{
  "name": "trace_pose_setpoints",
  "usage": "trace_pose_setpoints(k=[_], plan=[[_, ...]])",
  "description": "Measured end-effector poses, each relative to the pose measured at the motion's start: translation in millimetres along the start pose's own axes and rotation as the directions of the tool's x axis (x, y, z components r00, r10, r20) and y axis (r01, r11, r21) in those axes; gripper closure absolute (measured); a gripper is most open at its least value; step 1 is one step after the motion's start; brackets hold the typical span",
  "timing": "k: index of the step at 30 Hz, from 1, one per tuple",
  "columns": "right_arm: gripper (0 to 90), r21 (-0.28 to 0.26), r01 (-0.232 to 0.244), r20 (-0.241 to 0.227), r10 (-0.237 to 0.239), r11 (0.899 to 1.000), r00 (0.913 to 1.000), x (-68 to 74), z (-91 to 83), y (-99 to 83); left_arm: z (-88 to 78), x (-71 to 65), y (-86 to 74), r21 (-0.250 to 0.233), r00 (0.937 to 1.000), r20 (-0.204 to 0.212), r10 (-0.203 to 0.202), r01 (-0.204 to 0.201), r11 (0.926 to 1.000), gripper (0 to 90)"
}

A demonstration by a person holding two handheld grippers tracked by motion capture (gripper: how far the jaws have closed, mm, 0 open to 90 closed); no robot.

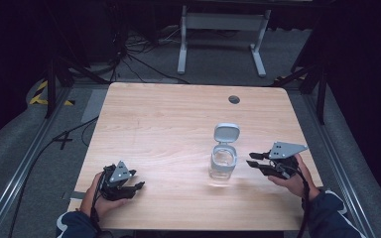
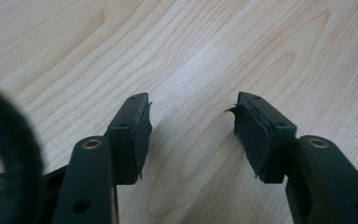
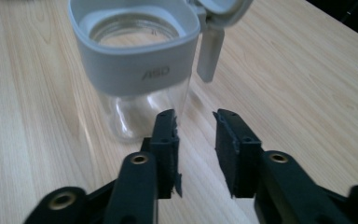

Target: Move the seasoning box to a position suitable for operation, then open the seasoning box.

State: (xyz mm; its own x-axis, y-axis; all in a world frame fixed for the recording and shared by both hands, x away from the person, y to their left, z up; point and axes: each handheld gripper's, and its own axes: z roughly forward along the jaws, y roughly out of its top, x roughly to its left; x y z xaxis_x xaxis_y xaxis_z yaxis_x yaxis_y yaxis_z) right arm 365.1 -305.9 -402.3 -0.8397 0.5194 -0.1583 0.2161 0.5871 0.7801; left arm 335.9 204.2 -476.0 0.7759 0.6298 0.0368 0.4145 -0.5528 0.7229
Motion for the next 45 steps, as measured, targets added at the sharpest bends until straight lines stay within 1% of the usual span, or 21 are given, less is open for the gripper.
trace_pose_setpoints(k=[2, 3, 5, 7, 8, 12, 14, 15, 16, 18, 19, 21, 23, 24, 25, 28, 30, 31, 33, 36, 45], plan=[[61.1, 0.013, 0.000, 0.011, 0.000, 1.000, 0.9999, 0.4, -3.2, -6.0, -0.3, 2.1, -2.6, -0.010, 1.0000, 0.002, -0.003, 0.003, 0.9999, 41.7], [57.8, 0.023, -0.003, 0.022, 0.003, 1.000, 0.9998, 0.5, -5.2, -9.9, 0.5, 2.0, -4.4, -0.021, 0.9994, 0.017, -0.030, 0.030, 0.9993, 39.5], [55.5, 0.035, 0.000, 0.033, -0.001, 0.999, 0.9994, 0.3, -6.8, -13.1, 0.0, 4.3, -5.1, -0.020, 0.9996, 0.016, -0.021, 0.022, 0.9996, 38.0], [53.4, 0.057, -0.001, 0.048, -0.002, 0.998, 0.9988, -0.2, -10.3, -20.1, 0.8, 4.5, -5.4, -0.024, 0.9992, 0.002, -0.039, 0.039, 0.9990, 33.3], [51.8, 0.072, 0.005, 0.067, -0.010, 0.997, 0.9977, -0.3, -14.0, -27.3, 0.9, 4.1, -5.7, -0.022, 0.9986, 0.005, -0.053, 0.053, 0.9983, 32.3], [48.7, 0.093, -0.003, 0.090, -0.006, 0.996, 0.9959, 0.2, -21.1, -37.5, 1.1, 5.1, -5.5, -0.018, 0.9985, 0.000, -0.055, 0.055, 0.9983, 31.0], [44.8, 0.127, -0.005, 0.120, -0.011, 0.992, 0.9927, 0.3, -30.2, -53.0, 1.1, 4.9, -5.5, -0.017, 0.9983, 0.001, -0.059, 0.059, 0.9981, 30.6], [44.8, 0.127, -0.005, 0.120, -0.011, 0.992, 0.9927, 0.3, -30.2, -53.0, 1.1, 4.9, -5.5, -0.017, 0.9983, 0.001, -0.059, 0.059, 0.9981, 30.6], [44.1, 0.137, -0.009, 0.130, -0.009, 0.991, 0.9914, 0.1, -33.2, -59.3, 1.1, 4.9, -5.6, -0.016, 0.9982, 0.001, -0.059, 0.059, 0.9981, 30.6], [42.3, 0.155, -0.036, 0.144, 0.014, 0.987, 0.9895, -0.7, -40.1, -72.8, 1.3, 4.4, -5.7, -0.018, 0.9977, 0.002, -0.068, 0.068, 0.9975, 30.6], [41.2, 0.161, -0.049, 0.154, 0.024, 0.986, 0.9878, -1.6, -43.6, -79.6, 1.2, 4.9, -5.6, -0.017, 0.9981, 0.001, -0.062, 0.062, 0.9979, 30.5], [38.5, 0.166, -0.114, 0.175, 0.085, 0.980, 0.9809, -4.2, -52.2, -97.2, 1.2, 4.4, -5.7, -0.017, 0.9977, 0.000, -0.068, 0.068, 0.9975, 30.4], [37.4, 0.169, -0.164, 0.184, 0.132, 0.972, 0.9739, -5.9, -56.7, -108.4, 1.2, 4.1, -5.8, -0.018, 0.9976, -0.002, -0.070, 0.070, 0.9974, 30.3], [36.3, 0.168, -0.183, 0.193, 0.149, 0.969, 0.9697, -6.7, -58.8, -113.5, 1.1, 4.2, -5.7, -0.016, 0.9976, -0.001, -0.070, 0.070, 0.9974, 30.3], [35.8, 0.147, -0.207, 0.199, 0.176, 0.967, 0.9640, -7.3, -62.2, -119.2, 1.1, 4.2, -5.7, -0.016, 0.9976, -0.001, -0.070, 0.070, 0.9974, 30.3], [32.6, 0.122, -0.244, 0.208, 0.215, 0.962, 0.9541, -9.0, -68.0, -127.2, 1.2, 4.3, -5.7, -0.017, 0.9975, -0.001, -0.071, 0.071, 0.9973, 30.2], [29.8, 0.087, -0.293, 0.207, 0.270, 0.952, 0.9403, -10.9, -70.3, -134.6, 1.4, 4.2, -5.7, -0.017, 0.9971, 0.000, -0.076, 0.076, 0.9969, 29.9], [28.7, 0.067, -0.316, 0.198, 0.298, 0.946, 0.9337, -11.9, -71.0, -138.5, 1.0, 5.9, -5.2, -0.012, 0.9984, -0.008, -0.055, 0.055, 0.9984, 29.4], [27.9, 0.059, -0.333, 0.203, 0.316, 0.941, 0.9269, -12.8, -72.5, -140.5, 2.0, 5.3, -5.1, -0.017, 0.9974, -0.005, -0.071, 0.071, 0.9973, 28.4], [27.0, 0.060, -0.334, 0.216, 0.315, 0.941, 0.9242, -11.4, -71.9, -140.0, 2.0, 5.1, -4.8, -0.012, 0.9972, -0.008, -0.074, 0.074, 0.9972, 27.7], [26.6, 0.060, -0.334, 0.215, 0.315, 0.940, 0.9245, -12.0, -71.3, -139.8, 2.1, 5.0, -4.9, -0.012, 0.9971, -0.009, -0.076, 0.075, 0.9971, 27.5]])
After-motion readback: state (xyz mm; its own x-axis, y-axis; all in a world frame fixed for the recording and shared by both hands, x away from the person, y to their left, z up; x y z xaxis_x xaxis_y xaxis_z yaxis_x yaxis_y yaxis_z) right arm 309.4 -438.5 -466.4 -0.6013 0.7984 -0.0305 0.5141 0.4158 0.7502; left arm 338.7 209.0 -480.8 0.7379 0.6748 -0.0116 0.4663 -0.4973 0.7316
